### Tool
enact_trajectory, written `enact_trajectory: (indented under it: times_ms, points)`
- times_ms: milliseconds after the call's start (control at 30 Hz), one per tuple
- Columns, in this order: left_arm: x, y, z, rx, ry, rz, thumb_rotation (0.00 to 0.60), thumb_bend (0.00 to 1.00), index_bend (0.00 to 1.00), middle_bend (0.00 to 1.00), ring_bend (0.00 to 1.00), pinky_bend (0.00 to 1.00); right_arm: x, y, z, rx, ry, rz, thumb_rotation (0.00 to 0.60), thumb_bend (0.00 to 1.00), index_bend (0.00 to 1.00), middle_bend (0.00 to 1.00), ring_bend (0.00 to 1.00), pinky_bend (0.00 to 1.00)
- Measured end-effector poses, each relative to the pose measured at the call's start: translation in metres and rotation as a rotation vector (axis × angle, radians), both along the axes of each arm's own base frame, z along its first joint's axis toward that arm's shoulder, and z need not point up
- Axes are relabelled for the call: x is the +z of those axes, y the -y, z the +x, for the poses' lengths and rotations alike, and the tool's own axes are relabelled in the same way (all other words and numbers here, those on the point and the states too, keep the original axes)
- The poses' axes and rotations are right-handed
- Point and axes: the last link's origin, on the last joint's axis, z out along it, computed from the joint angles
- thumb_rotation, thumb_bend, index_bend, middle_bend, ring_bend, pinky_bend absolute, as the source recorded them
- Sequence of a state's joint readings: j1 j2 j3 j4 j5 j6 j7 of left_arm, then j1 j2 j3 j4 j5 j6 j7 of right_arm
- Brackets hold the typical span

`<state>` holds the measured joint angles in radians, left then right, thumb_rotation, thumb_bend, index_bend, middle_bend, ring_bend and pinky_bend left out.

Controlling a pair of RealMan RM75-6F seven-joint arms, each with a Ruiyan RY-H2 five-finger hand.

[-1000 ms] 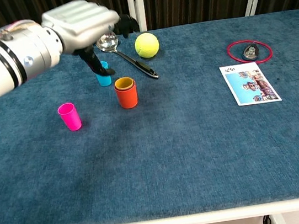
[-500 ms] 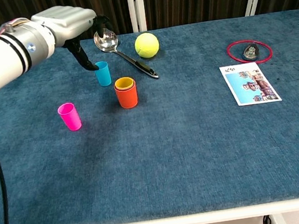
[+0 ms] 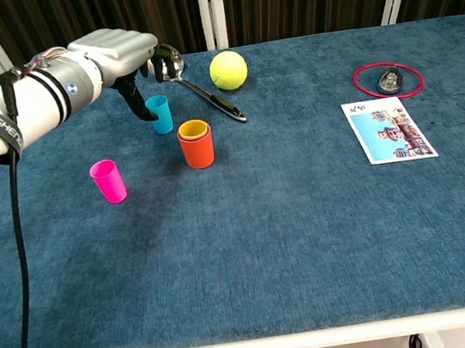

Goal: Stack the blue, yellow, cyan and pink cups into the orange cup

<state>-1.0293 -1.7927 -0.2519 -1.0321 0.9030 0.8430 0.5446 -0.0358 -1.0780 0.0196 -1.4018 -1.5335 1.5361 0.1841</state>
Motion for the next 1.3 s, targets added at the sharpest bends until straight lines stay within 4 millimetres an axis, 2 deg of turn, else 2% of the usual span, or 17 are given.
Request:
enact_trajectory:
  times_ms: [233,433,667,1067,1300]
  points:
    - [-0.008,-0.005,-0.005,0.013,-0.01,-0.01,0.6,0.21,0.35,0.36,0.35,0.21,-0.001,0.003,-0.001,-0.005,-0.001,0.008,0.6,0.3,0.0,0.0,0.0,0.0]
    - [-0.01,-0.01,-0.011,0.014,-0.016,-0.001,0.6,0.25,0.4,0.42,0.42,0.35,0.0,0.005,-0.003,-0.018,-0.002,0.008,0.6,0.3,0.0,0.0,0.0,0.0]
    - [-0.013,-0.011,-0.015,0.017,-0.018,-0.018,0.6,0.28,0.45,0.46,0.47,0.4,-0.002,0.008,-0.004,-0.025,-0.003,0.013,0.6,0.3,0.0,0.0,0.0,0.0]
    - [-0.005,-0.009,-0.004,-0.012,0.016,-0.021,0.6,0.29,0.47,0.48,0.49,0.41,-0.001,0.009,-0.004,-0.029,-0.002,0.008,0.6,0.3,0.0,0.0,0.0,0.0]
    - [0.008,0.007,0.016,-0.032,0.095,-0.049,0.6,0.29,0.48,0.48,0.49,0.41,-0.004,0.009,-0.003,-0.02,0.003,0.013,0.6,0.3,0.0,0.0,0.0,0.0]
